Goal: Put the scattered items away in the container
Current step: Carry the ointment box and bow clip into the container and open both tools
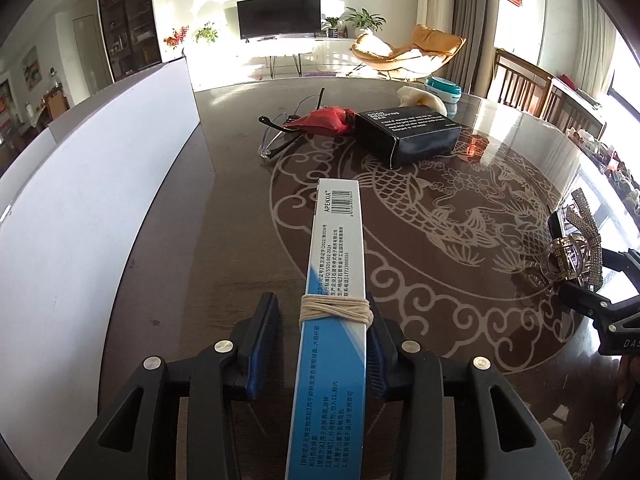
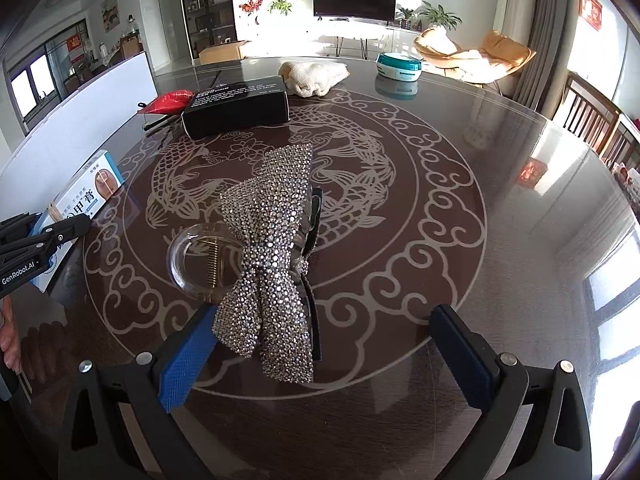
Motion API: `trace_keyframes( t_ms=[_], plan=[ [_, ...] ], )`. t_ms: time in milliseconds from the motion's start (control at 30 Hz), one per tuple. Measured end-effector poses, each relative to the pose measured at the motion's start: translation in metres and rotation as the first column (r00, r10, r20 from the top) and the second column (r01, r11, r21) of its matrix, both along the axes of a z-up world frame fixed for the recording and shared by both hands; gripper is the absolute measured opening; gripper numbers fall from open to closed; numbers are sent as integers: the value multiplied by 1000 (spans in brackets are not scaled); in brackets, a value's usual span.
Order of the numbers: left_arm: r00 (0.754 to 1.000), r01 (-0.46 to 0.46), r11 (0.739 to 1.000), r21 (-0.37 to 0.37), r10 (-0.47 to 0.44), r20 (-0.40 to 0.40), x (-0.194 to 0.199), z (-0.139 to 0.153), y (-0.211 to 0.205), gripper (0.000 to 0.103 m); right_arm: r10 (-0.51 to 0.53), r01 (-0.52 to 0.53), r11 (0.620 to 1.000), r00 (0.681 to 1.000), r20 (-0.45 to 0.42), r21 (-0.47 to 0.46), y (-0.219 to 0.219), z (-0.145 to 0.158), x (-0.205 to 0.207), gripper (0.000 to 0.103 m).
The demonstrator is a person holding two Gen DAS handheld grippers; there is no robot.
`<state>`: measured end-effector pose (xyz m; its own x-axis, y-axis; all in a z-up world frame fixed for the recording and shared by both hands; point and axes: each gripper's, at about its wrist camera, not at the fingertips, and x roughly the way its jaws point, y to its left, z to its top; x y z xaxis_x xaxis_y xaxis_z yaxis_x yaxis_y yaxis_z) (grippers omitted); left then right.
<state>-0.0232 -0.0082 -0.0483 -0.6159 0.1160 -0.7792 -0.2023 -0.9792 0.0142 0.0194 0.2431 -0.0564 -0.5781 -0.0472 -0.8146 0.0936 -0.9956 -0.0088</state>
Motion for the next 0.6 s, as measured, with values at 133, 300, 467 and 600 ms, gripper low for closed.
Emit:
trace_keyframes(
  t_ms=[133,300,467,600],
  plan=[
    [1000,-14,1000,3,14,4,-1,-1,-3,52,0,0,1000,1000,0,0,0,0,0,103],
    [1000,-7,1000,-2,8,25,-3,-6,-3,81,0,0,1000,1000,0,0,0,0,0,103],
    [999,1,1000,-4,-1,38,-5,-7,-2,94,0,0,1000,1000,0,0,0,0,0,103],
    [998,11,1000,-9,-10,56,-5,-11,-1,103,0,0,1000,1000,0,0,0,0,0,103]
  ],
)
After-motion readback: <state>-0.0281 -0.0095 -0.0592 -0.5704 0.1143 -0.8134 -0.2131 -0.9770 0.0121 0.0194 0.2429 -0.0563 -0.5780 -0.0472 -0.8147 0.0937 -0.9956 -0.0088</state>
